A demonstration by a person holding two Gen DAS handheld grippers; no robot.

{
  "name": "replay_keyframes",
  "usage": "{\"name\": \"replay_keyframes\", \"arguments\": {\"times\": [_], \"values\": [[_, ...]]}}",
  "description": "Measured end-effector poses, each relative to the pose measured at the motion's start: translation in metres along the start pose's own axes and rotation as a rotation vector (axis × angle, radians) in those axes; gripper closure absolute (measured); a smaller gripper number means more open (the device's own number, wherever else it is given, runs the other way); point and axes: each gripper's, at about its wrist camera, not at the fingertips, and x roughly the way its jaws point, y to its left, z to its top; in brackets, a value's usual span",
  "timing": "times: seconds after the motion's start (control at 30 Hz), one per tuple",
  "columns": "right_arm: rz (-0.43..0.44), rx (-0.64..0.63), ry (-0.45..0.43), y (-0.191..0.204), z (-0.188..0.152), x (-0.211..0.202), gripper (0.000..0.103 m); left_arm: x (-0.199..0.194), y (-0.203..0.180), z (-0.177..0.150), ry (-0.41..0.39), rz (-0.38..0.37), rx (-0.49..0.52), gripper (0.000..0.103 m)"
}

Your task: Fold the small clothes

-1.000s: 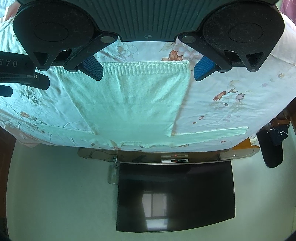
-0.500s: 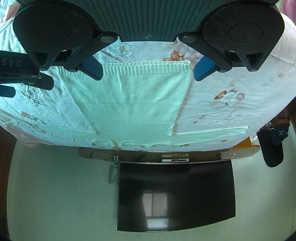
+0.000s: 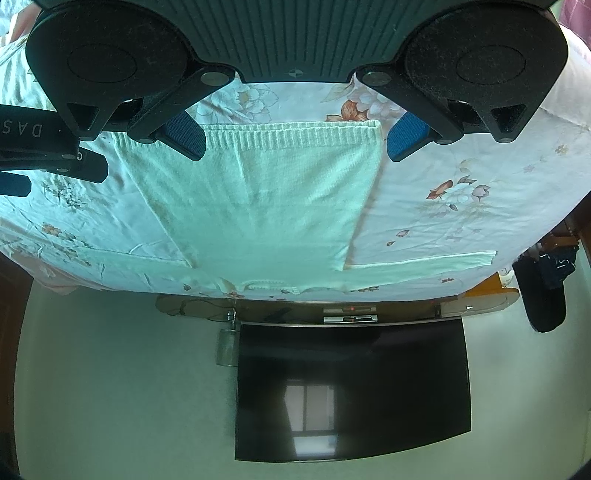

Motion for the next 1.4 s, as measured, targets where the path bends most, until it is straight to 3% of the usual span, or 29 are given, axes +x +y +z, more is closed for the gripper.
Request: {"name": "replay_keyframes", "arguments": {"times": [0.7, 0.9, 1.07, 1.13, 1.23, 1.33, 1.37, 1.4], "values": [[0.000, -0.001, 0.004, 0.002, 0.002, 0.010, 0.000, 0.008, 0.000, 0.001, 0.018, 0.003, 0.001, 0.000], [-0.038, 0.010, -0.028, -0.004, 0.003, 0.014, 0.000, 0.016, -0.001, 0.007, 0.023, -0.011, -0.012, 0.000], [-0.066, 0.037, -0.036, -0.020, 0.010, 0.022, 0.000, 0.031, 0.005, 0.017, -0.004, -0.058, -0.099, 0.000], [-0.092, 0.086, -0.051, -0.034, 0.013, 0.027, 0.000, 0.044, 0.005, 0.024, -0.004, -0.108, -0.108, 0.000], [-0.108, 0.134, -0.059, -0.058, 0.022, 0.037, 0.001, 0.063, -0.001, 0.039, -0.022, -0.111, -0.089, 0.000], [-0.118, 0.226, -0.074, -0.088, 0.038, 0.055, 0.013, 0.097, -0.004, 0.062, 0.002, -0.135, -0.085, 0.000], [-0.112, 0.268, -0.081, -0.100, 0.043, 0.063, 0.026, 0.110, -0.004, 0.070, 0.006, -0.150, -0.091, 0.000], [-0.104, 0.308, -0.087, -0.112, 0.050, 0.073, 0.033, 0.125, -0.004, 0.078, 0.014, -0.147, -0.093, 0.000]]}}
